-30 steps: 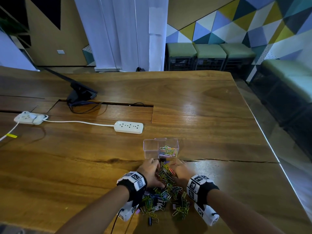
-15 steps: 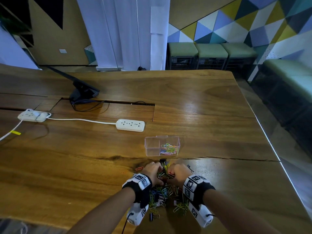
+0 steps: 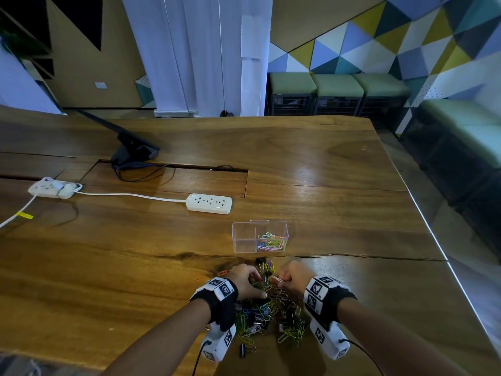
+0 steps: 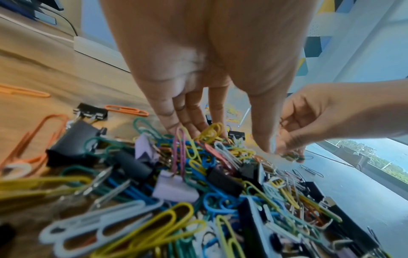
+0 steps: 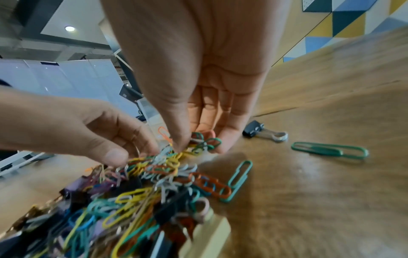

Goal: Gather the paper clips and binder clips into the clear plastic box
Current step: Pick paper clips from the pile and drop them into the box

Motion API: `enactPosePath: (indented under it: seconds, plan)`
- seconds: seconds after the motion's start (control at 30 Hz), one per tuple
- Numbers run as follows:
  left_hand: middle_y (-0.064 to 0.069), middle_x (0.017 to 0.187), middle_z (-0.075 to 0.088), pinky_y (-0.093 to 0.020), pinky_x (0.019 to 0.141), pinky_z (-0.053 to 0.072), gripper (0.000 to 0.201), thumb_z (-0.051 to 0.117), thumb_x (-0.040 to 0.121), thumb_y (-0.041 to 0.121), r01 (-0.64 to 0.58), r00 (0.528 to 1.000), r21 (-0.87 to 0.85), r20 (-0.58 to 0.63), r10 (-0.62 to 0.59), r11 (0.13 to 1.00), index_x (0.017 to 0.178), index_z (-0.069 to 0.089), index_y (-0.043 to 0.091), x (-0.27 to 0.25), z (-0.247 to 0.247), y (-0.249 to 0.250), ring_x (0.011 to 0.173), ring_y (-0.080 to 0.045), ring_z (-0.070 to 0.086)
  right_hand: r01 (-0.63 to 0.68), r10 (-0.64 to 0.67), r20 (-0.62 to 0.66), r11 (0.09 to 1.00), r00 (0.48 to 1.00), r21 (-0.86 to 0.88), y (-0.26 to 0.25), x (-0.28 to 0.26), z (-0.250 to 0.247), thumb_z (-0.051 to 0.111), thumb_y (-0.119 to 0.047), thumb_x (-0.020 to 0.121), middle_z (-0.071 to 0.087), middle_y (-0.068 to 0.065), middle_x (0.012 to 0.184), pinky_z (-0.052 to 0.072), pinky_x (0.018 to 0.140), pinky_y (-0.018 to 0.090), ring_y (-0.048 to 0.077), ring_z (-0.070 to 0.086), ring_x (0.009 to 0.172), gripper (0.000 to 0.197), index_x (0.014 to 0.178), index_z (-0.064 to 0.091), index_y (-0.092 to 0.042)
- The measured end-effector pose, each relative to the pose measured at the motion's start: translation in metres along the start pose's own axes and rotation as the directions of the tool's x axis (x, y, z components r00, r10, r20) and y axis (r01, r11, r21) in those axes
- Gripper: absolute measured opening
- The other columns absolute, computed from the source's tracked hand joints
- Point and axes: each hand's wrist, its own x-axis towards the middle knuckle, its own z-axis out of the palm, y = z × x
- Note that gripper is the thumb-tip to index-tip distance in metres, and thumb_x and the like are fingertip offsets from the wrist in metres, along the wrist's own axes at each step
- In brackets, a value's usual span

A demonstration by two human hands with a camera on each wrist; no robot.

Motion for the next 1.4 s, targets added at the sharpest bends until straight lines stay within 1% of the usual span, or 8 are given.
enactPosePath:
  seconds: [0.13, 0.33, 0.53, 0.73, 0.87, 1.17, 1.3, 1.4]
  plan:
    - [0.0, 0.101, 0.058, -0.028, 0.081, 0.047, 0.043, 0.071, 0.075, 0.046, 0.015, 0.999, 0.021, -0.041, -0.014, 1.0, 0.105, 0.063, 0.017, 0.001, 0.003, 0.005, 0.091, -0.013, 0.055, 0.029, -0.028, -0.079, 1.0, 0.996, 0.006, -0.002, -0.002, -0.017, 0.066, -0.024, 0.083, 0.063, -0.007, 0.088, 0.046, 0.079, 0.018, 0.007, 0.059, 0.086, 0.013, 0.094, 0.067, -0.016]
    - [-0.003, 0.103, 0.043, -0.033, 0.087, 0.042, 0.041, 0.069, 0.076, 0.047, 0.023, 0.999, 0.16, -0.036, -0.018, 0.987, 0.098, 0.051, 0.017, 0.002, 0.009, 0.012, 0.107, -0.024, 0.051, 0.109, -0.114, -0.159, 0.993, 0.981, -0.04, -0.015, 0.004, -0.055, 0.064, -0.023, 0.085, 0.066, -0.002, 0.099, 0.051, 0.087, 0.024, 0.009, 0.06, 0.088, 0.016, 0.099, 0.066, -0.016]
    - [-0.005, 0.121, 0.053, -0.033, 0.096, 0.039, 0.038, 0.069, 0.079, 0.037, -0.022, 1.0, 0.124, -0.01, 0.023, 0.992, 0.108, 0.057, 0.015, 0.004, 0.008, 0.012, 0.121, -0.021, 0.044, 0.117, -0.137, -0.23, 0.988, 0.964, -0.1, -0.03, 0.015, -0.087, 0.062, -0.023, 0.087, 0.065, -0.002, 0.101, 0.05, 0.087, 0.025, 0.011, 0.06, 0.093, 0.018, 0.102, 0.065, -0.015]
    - [-0.002, 0.114, 0.062, -0.03, 0.088, 0.047, 0.026, 0.076, 0.076, 0.023, -0.037, 0.999, 0.052, -0.002, 0.037, 0.998, 0.094, 0.058, 0.018, 0.004, -0.002, 0.013, 0.108, -0.018, 0.057, 0.039, -0.082, -0.22, 0.981, 0.972, -0.19, -0.041, 0.028, -0.099, 0.057, -0.02, 0.089, 0.066, 0.005, 0.101, 0.051, 0.084, 0.028, 0.019, 0.062, 0.094, 0.017, 0.1, 0.066, -0.011]
    - [0.004, 0.093, 0.057, -0.025, 0.076, 0.046, 0.027, 0.078, 0.074, 0.02, -0.057, 0.998, 0.033, -0.002, 0.057, 0.998, 0.081, 0.052, 0.024, 0.007, -0.006, 0.01, 0.089, -0.011, 0.054, 0.023, -0.066, -0.191, 0.975, 0.979, -0.221, -0.043, 0.038, -0.096, 0.058, -0.019, 0.089, 0.067, 0.007, 0.103, 0.053, 0.085, 0.03, 0.02, 0.063, 0.094, 0.017, 0.1, 0.067, -0.01]
    - [0.004, 0.087, 0.063, -0.02, 0.073, 0.048, 0.025, 0.08, 0.072, 0.018, -0.014, 0.999, -0.089, -0.042, 0.011, 0.996, 0.094, 0.071, 0.014, 0.01, -0.01, 0.003, 0.084, -0.007, 0.057, 0.044, -0.074, -0.169, 0.983, 0.983, -0.176, -0.042, 0.054, -0.09, 0.063, -0.016, 0.086, 0.066, 0.003, 0.111, 0.05, 0.093, 0.029, 0.016, 0.062, 0.102, 0.022, 0.108, 0.066, -0.015]
    - [-0.001, 0.102, 0.07, -0.017, 0.073, 0.046, 0.024, 0.079, 0.073, 0.017, -0.005, 0.997, -0.126, -0.074, -0.004, 0.992, 0.097, 0.072, 0.016, 0.012, -0.011, 0.002, 0.085, -0.004, 0.057, 0.07, -0.097, -0.176, 0.986, 0.98, -0.153, -0.038, 0.057, -0.087, 0.062, -0.015, 0.087, 0.069, 0.002, 0.109, 0.052, 0.09, 0.028, 0.014, 0.065, 0.097, 0.018, 0.104, 0.069, -0.014]
    - [-0.003, 0.105, 0.07, -0.02, 0.074, 0.051, 0.023, 0.078, 0.074, 0.013, 0.007, 0.996, -0.165, -0.09, -0.022, 0.986, 0.097, 0.073, 0.016, 0.01, -0.013, 0.005, 0.087, -0.009, 0.061, 0.101, -0.125, -0.182, 0.985, 0.975, -0.139, -0.036, 0.057, -0.086, 0.056, -0.01, 0.09, 0.07, 0.003, 0.107, 0.053, 0.089, 0.029, 0.015, 0.066, 0.095, 0.018, 0.099, 0.071, -0.012]
